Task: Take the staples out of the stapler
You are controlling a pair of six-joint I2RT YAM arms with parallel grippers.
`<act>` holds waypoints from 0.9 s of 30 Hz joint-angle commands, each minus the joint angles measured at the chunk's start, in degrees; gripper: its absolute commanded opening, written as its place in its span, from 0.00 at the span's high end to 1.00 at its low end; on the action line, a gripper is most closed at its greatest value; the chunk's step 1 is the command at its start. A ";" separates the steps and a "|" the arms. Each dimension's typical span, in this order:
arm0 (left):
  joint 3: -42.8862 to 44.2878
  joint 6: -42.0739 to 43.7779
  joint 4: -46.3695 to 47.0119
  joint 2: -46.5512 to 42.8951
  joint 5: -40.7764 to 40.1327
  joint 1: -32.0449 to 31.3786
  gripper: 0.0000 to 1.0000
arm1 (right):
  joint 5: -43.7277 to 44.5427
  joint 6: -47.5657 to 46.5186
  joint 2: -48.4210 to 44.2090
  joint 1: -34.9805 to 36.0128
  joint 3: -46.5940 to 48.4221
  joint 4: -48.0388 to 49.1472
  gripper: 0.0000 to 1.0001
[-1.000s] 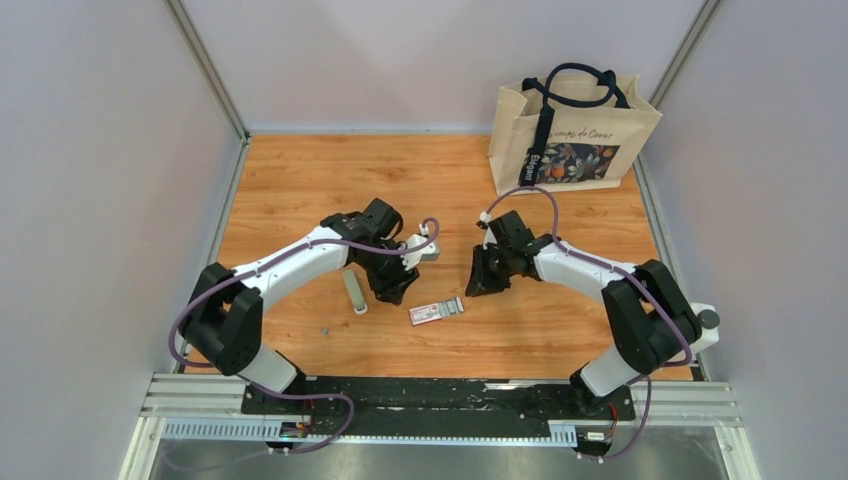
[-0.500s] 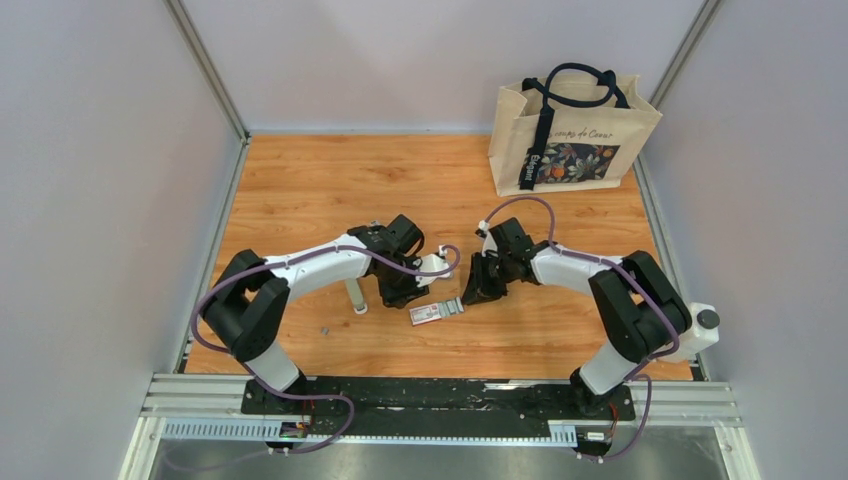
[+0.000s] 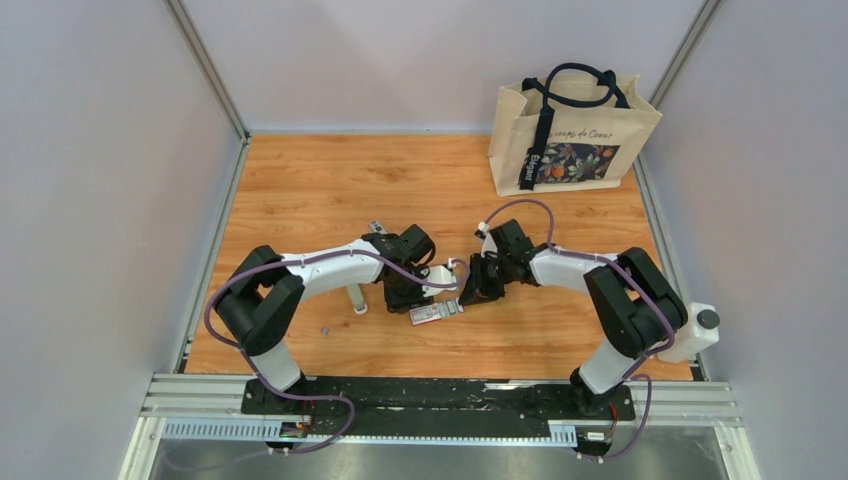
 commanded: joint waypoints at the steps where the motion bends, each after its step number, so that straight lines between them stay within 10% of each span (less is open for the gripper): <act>1: 2.69 1.61 -0.01 0.91 -0.75 -0.87 0.50 | -0.54 0.72 0.49 -0.16 -0.88 2.32 0.82; 27: 0.07 -0.32 -0.98 -1.89 0.31 -4.04 0.50 | -0.10 1.51 0.49 -0.16 -2.28 2.76 0.86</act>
